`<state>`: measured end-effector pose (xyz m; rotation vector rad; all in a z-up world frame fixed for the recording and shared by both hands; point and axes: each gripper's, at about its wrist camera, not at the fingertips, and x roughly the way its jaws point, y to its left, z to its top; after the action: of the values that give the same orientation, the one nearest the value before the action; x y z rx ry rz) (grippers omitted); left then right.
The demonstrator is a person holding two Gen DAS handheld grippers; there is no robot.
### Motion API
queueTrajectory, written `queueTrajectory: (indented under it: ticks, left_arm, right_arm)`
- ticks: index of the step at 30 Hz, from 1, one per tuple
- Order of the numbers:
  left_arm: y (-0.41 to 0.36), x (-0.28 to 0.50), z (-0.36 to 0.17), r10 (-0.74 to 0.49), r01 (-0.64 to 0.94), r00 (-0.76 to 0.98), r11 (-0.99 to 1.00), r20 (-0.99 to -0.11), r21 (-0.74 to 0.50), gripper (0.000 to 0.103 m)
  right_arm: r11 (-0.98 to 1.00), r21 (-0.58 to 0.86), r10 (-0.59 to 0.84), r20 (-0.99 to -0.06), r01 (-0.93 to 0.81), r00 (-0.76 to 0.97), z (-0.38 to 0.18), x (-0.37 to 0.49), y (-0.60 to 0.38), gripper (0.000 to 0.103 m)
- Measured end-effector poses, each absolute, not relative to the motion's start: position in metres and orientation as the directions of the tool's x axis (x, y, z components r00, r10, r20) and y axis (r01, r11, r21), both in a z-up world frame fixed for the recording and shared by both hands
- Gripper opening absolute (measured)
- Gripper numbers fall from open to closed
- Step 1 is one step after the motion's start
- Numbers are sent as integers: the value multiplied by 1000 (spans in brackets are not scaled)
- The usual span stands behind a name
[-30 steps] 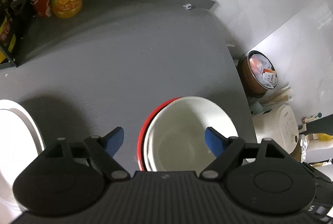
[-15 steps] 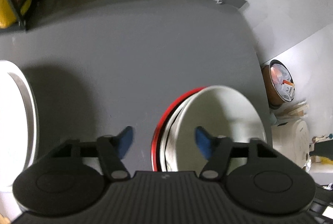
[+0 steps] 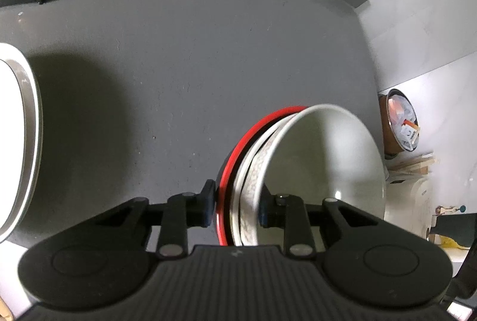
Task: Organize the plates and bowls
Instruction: 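Close the left gripper on the red bowl rim while the right gripper grips it too, then carry the red bowl stack with both grippers onto the plate stack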
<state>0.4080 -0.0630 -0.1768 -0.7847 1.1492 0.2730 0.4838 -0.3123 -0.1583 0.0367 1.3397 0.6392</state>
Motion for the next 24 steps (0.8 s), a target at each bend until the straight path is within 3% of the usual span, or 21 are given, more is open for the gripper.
queueTrajectory:
  ticks: [24]
  left_arm:
    - [-53, 407, -182, -239, -514, 431, 727, -870, -455, 26]
  right_arm:
    - [852, 362, 447, -879, -378, 165, -155, 475, -307, 32]
